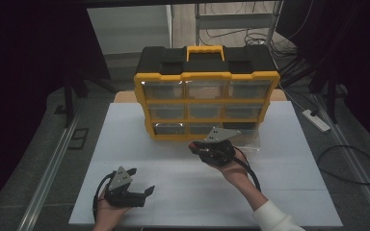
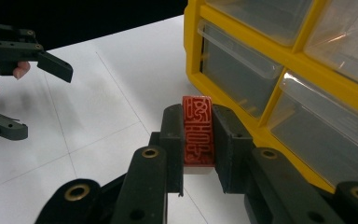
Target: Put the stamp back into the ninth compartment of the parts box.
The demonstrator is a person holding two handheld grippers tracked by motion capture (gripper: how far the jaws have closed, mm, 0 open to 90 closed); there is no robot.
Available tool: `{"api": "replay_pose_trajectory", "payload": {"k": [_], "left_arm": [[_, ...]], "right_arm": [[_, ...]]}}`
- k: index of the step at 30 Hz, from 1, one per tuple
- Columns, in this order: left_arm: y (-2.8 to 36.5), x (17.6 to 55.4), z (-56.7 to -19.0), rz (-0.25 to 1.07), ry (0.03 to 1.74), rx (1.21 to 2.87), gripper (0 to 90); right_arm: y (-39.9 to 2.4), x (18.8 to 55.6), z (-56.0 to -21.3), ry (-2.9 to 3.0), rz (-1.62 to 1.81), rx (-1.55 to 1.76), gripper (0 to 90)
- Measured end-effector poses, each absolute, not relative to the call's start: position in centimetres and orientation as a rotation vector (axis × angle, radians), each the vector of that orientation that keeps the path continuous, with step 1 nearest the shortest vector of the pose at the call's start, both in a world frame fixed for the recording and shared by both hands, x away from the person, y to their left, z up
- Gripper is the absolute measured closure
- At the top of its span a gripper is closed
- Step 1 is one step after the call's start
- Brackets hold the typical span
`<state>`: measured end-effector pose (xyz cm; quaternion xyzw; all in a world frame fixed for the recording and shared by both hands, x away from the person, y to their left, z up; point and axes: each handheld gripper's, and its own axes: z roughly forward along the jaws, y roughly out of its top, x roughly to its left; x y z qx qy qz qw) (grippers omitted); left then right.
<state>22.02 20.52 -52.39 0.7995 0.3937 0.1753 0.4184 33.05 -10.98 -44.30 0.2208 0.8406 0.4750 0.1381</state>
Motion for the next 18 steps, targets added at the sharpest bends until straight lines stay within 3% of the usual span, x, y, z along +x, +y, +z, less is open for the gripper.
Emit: {"api": "replay_pose_trajectory", "payload": {"k": [18], "left_arm": [[20.6, 22.0, -52.4, 0.443, 0.988, 2.007, 8.1]], "right_arm": [[-12.8, 33.4, -42.6, 2.352, 1.419, 0.661, 75.3]]}}
